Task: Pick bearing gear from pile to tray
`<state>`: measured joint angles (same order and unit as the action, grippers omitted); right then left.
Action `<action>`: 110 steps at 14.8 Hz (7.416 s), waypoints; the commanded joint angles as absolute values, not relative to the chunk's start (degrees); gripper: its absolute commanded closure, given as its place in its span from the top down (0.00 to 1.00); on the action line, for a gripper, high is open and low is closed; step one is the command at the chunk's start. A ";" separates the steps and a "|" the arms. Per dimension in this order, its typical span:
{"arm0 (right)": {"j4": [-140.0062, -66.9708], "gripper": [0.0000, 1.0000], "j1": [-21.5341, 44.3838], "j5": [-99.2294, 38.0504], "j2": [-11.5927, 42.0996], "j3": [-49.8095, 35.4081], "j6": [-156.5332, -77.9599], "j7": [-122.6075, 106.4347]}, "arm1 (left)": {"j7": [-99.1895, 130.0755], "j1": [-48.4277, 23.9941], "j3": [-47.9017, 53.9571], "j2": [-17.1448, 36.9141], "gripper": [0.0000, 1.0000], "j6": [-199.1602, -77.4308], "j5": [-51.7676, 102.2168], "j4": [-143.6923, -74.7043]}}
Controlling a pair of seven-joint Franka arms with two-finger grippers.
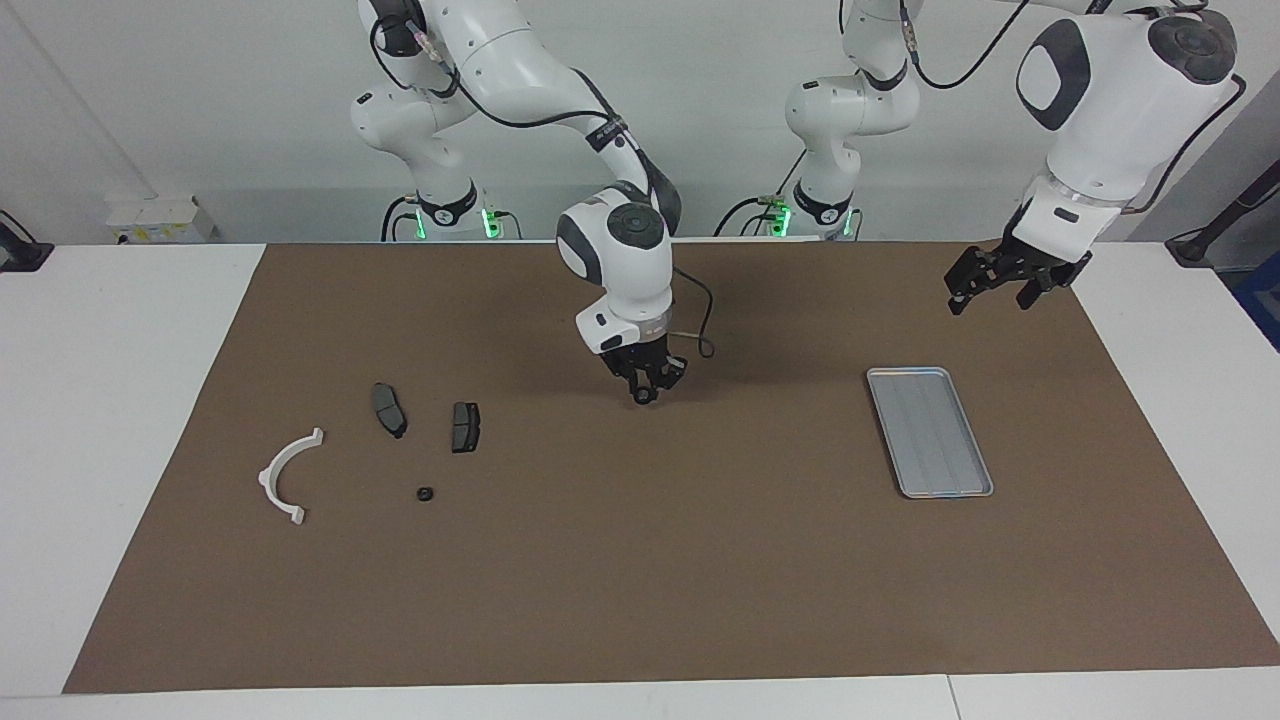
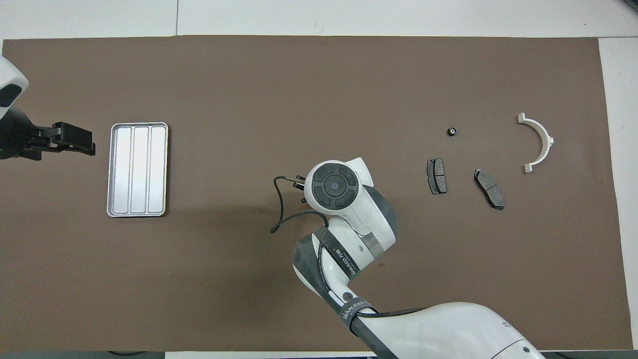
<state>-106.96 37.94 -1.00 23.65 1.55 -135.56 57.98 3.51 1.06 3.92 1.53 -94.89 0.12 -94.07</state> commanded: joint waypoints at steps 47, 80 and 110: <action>-105.47 0.83 6.06 -1.85 25.58 1.85 -138.52 -3.87 | 56.32 -33.47 3.60 30.24 1.00 -116.42 0.70 -85.40; -103.18 0.00 3.96 -0.97 22.94 2.11 -134.56 -5.88 | 64.51 -39.55 3.60 29.62 0.92 -127.18 1.14 -99.23; -103.97 0.00 5.70 -1.85 19.61 1.67 -132.01 0.68 | 52.50 -30.35 1.05 22.16 0.06 -116.03 -0.70 -98.96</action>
<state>-103.03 4.96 -1.04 21.57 2.23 -133.81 -2.31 57.65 -34.33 0.65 26.06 -118.88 0.23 -96.41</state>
